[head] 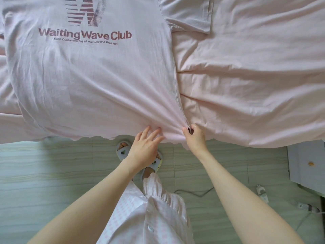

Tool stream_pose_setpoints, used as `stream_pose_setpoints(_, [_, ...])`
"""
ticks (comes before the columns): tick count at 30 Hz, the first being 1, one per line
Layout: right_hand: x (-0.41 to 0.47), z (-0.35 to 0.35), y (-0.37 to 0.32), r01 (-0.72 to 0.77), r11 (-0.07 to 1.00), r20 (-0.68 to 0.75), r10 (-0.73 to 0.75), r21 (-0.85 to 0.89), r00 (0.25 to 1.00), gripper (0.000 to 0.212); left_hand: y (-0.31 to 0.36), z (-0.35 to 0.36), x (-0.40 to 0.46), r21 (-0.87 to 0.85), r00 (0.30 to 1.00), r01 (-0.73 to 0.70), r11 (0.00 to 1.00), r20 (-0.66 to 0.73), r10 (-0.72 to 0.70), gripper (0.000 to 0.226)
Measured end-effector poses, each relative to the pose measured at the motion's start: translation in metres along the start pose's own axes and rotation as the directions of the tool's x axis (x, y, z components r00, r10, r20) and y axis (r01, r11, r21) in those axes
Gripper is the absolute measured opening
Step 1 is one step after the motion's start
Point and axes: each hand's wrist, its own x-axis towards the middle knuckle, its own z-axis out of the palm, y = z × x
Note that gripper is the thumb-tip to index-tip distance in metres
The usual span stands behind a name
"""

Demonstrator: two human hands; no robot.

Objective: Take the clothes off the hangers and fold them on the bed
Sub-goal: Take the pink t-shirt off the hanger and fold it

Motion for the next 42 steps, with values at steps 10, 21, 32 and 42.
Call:
stream_pose_setpoints(10, [-0.01, 0.005, 0.02, 0.097, 0.966, -0.073, -0.118, -0.239, 0.99, 0.032, -0.001, 0.009, -0.009, -0.023, 0.999, 0.012, 1.0, 0.037, -0.011, 0.053])
stream_pose_setpoints(21, [-0.01, -0.002, 0.041, -0.09, 0.839, 0.051, 0.138, -0.536, 0.989, 0.033, -0.017, 0.013, -0.027, -0.203, 0.992, 0.087, 0.975, 0.105, -0.066, 0.047])
stream_pose_setpoints(32, [-0.037, 0.052, -0.064, 0.269, 0.742, -0.055, -0.381, -0.614, 0.923, 0.027, -0.14, -0.044, -0.091, -0.684, 0.644, 0.397, 0.613, -0.268, -0.716, 0.033])
stream_pose_setpoints(42, [-0.072, 0.182, -0.137, 0.478, 0.618, 0.25, -0.422, -0.624, 0.871, 0.054, -0.28, -0.066, -0.115, -0.842, 0.501, 0.349, 0.411, -0.203, -0.841, 0.034])
